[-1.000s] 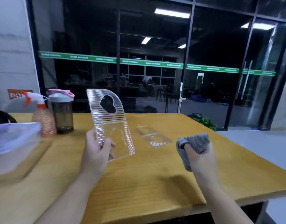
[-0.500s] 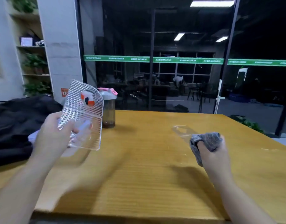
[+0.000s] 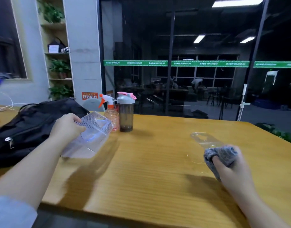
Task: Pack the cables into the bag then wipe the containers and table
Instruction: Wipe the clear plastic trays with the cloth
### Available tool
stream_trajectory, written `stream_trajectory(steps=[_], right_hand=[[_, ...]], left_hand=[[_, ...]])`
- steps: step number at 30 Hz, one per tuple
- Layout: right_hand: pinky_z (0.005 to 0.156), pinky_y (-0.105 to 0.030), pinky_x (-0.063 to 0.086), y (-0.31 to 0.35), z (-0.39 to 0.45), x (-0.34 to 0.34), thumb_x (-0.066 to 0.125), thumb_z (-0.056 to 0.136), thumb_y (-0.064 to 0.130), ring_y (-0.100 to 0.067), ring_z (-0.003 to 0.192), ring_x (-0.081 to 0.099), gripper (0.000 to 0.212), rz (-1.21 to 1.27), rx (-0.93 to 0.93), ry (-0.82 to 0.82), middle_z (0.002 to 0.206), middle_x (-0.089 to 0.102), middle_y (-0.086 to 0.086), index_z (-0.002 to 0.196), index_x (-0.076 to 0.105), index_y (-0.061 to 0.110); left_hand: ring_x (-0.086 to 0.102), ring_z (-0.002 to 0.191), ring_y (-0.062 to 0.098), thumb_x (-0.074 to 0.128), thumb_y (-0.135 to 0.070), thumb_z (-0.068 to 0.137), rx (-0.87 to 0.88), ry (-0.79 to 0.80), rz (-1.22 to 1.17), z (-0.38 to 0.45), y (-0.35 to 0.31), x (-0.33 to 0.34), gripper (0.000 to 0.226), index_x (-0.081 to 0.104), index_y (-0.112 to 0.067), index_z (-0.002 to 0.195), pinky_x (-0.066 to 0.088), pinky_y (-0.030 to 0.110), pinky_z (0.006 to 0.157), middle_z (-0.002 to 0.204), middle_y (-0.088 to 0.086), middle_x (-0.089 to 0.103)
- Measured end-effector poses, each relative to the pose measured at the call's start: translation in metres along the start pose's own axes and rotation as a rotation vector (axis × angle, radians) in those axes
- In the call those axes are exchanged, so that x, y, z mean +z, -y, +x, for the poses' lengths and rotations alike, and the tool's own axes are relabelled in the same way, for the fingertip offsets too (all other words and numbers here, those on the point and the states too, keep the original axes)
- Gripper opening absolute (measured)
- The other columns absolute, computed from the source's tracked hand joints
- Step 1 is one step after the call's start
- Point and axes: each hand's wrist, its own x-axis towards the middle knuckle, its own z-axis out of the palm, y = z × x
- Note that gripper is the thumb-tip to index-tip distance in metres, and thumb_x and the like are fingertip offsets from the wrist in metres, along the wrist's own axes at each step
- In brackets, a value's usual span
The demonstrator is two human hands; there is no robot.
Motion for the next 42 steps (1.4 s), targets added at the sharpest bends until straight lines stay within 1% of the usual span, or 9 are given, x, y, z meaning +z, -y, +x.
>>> stream_trajectory(steps=[2,11,16,21,26,29,34,39,42], right_hand=[[0.050,-0.009,0.037,0.001,0.000,0.000,0.059,0.085,-0.004,-0.003,0.068,0.054,0.018,-0.002,-0.006,0.006,0.083,0.058,-0.005,0.095,0.052,0.009],[0.058,-0.022,0.035,0.000,-0.001,0.000,0.061,0.085,-0.001,-0.005,0.077,0.053,0.021,-0.029,0.001,0.044,0.086,0.060,0.000,0.096,0.053,0.014],[0.058,-0.023,0.036,-0.001,-0.002,0.000,0.061,0.086,0.000,-0.008,0.077,0.055,0.020,-0.005,0.008,0.051,0.087,0.061,-0.003,0.097,0.053,0.014],[0.059,-0.020,0.036,0.001,-0.003,0.000,0.060,0.085,-0.002,-0.004,0.078,0.054,0.028,-0.023,0.002,0.054,0.088,0.059,-0.001,0.087,0.051,0.024],[0.051,-0.014,0.036,0.007,-0.004,-0.002,0.059,0.086,-0.002,-0.008,0.071,0.057,0.019,0.011,-0.003,0.019,0.080,0.059,-0.001,0.089,0.052,0.016],[0.049,-0.007,0.039,0.009,-0.004,-0.002,0.059,0.083,-0.006,-0.003,0.067,0.059,0.018,0.059,-0.017,-0.010,0.080,0.059,-0.004,0.089,0.054,0.011],[0.058,-0.020,0.039,-0.010,0.003,-0.004,0.068,0.080,0.003,-0.016,0.077,0.059,0.026,-0.072,-0.047,-0.063,0.084,0.063,-0.005,0.076,0.056,0.025],[0.060,-0.032,0.039,-0.017,0.016,-0.013,0.069,0.078,0.010,-0.024,0.072,0.051,0.030,-0.157,-0.125,-0.130,0.069,0.052,-0.004,0.059,0.048,0.019],[0.063,-0.011,0.035,-0.019,0.036,-0.023,0.062,0.077,0.000,-0.007,0.081,0.048,0.025,-0.230,-0.157,-0.135,0.079,0.048,0.001,0.060,0.050,0.013]], left_hand=[[0.058,0.082,0.025,0.066,-0.018,0.074,-0.017,-0.010,0.088,0.007,0.001,-0.002,0.015,0.061,-0.020,0.088,0.044,0.031,0.068,0.090,0.002,0.064],[0.043,0.110,0.032,0.048,-0.016,0.083,-0.125,0.026,0.525,-0.004,-0.002,0.013,0.024,0.061,-0.023,0.101,0.040,0.037,0.088,0.111,0.009,0.058],[0.053,0.102,0.025,0.044,-0.021,0.089,0.277,-0.062,0.626,-0.016,-0.022,0.022,0.026,0.064,-0.028,0.105,0.041,0.033,0.082,0.112,0.002,0.060],[0.056,0.100,0.020,0.036,-0.044,0.093,0.377,0.252,0.671,-0.036,-0.046,0.038,0.036,0.059,-0.024,0.111,0.041,0.032,0.077,0.116,-0.001,0.058],[0.051,0.111,0.023,0.036,-0.041,0.093,0.257,0.253,0.864,-0.051,-0.061,0.044,0.036,0.055,-0.023,0.117,0.029,0.044,0.101,0.131,0.004,0.049],[0.042,0.121,0.021,0.040,-0.042,0.091,0.422,0.210,0.701,-0.080,-0.097,0.056,0.037,0.053,-0.022,0.119,0.017,0.050,0.108,0.125,0.002,0.051],[0.047,0.115,0.013,0.040,-0.037,0.092,0.763,0.133,0.195,-0.141,-0.162,0.088,0.028,0.056,-0.024,0.112,-0.004,0.044,0.113,0.115,-0.007,0.054],[0.057,0.086,0.011,0.037,-0.029,0.082,0.926,0.042,-0.112,-0.151,-0.183,0.122,0.025,0.061,-0.024,0.084,0.009,0.036,0.110,0.087,-0.010,0.058],[0.056,0.089,0.009,0.034,-0.029,0.083,0.929,0.158,-0.154,-0.142,-0.168,0.145,0.028,0.062,-0.026,0.087,0.016,0.035,0.109,0.089,-0.013,0.058]])
